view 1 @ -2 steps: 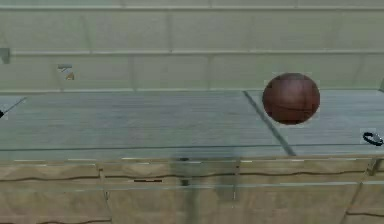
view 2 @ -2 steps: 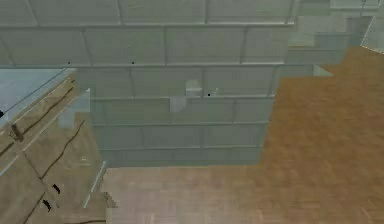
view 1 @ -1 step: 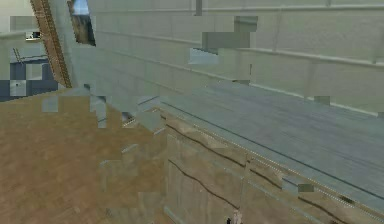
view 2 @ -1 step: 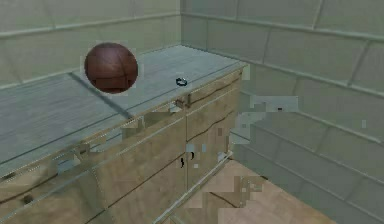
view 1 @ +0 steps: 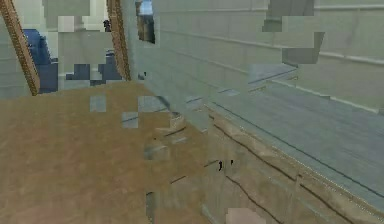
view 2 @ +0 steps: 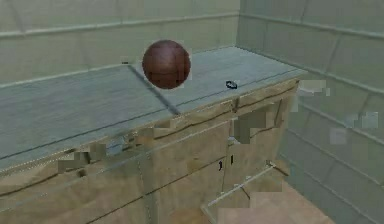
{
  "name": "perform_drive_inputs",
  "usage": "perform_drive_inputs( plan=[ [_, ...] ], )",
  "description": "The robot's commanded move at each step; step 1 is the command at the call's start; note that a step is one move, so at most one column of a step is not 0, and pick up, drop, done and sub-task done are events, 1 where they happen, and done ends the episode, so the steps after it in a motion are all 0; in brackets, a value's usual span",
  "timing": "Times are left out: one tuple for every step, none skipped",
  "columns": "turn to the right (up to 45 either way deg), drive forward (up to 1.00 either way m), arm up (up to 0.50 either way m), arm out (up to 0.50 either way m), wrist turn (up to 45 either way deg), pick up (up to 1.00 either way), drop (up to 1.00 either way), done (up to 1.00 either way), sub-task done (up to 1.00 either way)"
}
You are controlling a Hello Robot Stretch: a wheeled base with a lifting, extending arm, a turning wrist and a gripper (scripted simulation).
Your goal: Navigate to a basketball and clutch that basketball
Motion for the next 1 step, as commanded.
perform_drive_inputs(
  plan=[
    [45.0, 0.0, 0.0, 0.0, 0.0, 0.0, 0.0, 0.0, 0.0]
  ],
)
